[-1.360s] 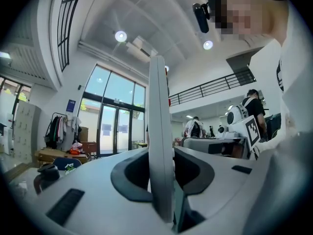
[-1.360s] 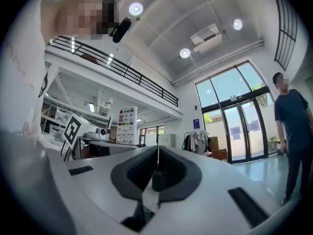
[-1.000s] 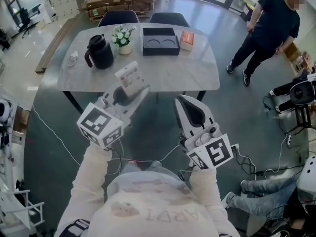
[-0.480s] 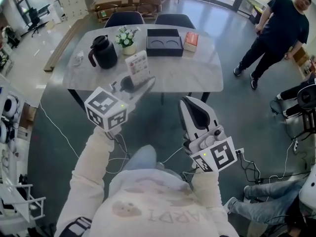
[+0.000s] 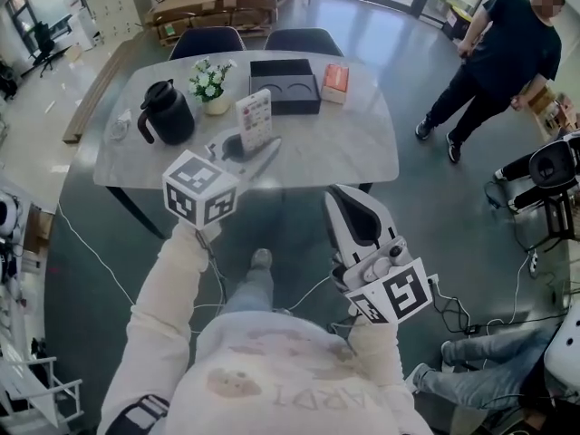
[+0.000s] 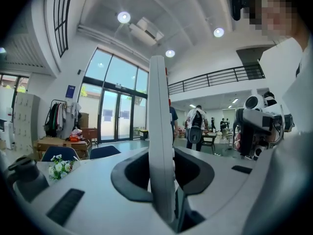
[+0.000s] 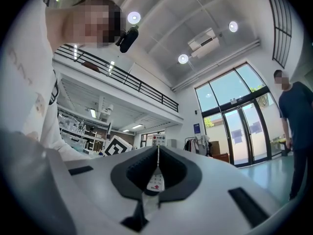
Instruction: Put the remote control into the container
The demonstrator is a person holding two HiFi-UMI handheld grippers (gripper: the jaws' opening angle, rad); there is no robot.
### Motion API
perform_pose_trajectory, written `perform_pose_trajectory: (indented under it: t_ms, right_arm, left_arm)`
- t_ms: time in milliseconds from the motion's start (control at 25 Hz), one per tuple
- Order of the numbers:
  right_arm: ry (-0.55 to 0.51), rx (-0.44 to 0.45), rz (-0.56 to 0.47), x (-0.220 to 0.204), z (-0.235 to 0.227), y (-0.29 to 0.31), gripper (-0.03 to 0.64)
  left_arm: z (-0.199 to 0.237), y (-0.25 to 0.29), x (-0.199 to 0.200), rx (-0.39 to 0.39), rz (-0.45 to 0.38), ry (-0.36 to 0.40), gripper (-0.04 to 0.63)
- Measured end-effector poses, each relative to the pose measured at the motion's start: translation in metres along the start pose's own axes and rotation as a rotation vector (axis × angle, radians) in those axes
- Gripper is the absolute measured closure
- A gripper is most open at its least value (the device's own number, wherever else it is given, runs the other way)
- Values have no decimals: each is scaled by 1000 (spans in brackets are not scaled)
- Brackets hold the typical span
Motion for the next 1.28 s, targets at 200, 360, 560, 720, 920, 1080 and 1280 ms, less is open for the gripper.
perform_pose_trajectory:
  t_ms: [200,360,560,720,920,1080,1280]
  right_arm:
    - [9,-10,-25,6,-32,46,598]
    - [5,-33,-28,10,-59,90,598]
    - [10,-55,-36,11,-87,146,598]
    - [19,-78,-42,11,-102,179,598]
    - [24,-112,-26,9,-115,201,598]
    - [31,-123,15,-2,-126,205,598]
    - [-2,-106,57,-13,-154,222,598]
  left_arm:
    - [52,34,8,-35,4,-23,491]
    - [98,61,14,-64,34,-18,492]
    - [152,91,17,-106,78,-17,492]
    - [188,111,14,-132,119,-22,492]
    - [224,138,13,-152,165,-36,492]
    - [238,164,1,-163,199,-68,491]
    - [255,194,-7,-153,227,-96,492]
Point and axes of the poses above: the fingertips, and each gripper's own axes: y forward along the fingers, z to its left, x out of its top, the point moved 2 cm from there along -y, backward along the fingers, and after that the axes turned 11 degrees about z, right-handed, at the moved point
